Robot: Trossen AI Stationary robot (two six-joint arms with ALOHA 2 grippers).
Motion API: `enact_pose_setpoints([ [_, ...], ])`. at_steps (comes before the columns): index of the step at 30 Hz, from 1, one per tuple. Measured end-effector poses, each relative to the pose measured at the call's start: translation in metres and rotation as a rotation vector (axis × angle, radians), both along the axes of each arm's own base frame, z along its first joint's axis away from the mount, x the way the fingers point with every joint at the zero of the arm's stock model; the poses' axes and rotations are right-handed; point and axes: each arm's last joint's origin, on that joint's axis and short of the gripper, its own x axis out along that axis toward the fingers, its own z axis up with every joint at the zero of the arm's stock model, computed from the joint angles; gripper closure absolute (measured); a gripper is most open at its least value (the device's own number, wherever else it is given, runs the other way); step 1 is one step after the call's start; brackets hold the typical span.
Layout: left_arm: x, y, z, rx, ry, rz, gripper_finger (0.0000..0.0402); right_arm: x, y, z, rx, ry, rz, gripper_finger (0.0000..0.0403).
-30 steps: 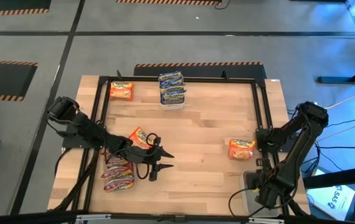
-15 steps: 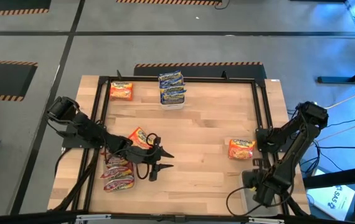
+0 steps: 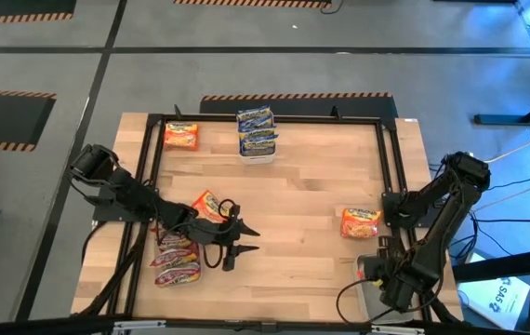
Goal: Sort Maruchan noodles
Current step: Put the orange noodle pack into the gray bin
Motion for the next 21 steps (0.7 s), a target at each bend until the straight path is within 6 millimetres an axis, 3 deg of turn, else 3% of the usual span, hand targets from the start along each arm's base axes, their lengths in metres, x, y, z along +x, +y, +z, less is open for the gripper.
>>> enact_pose_setpoints([
  [11,0.000,0.000,0.000,-0.006,0.000,0.001,0.0231,0.004,-0.015,0.008,-0.131,0.031,-0.122,0.0189],
  [21,0.000,0.001,0.000,-0.008,-0.004,0.004,0.0231,0.020,-0.025,0.009,-0.015,0.207,-0.257,0.0190],
])
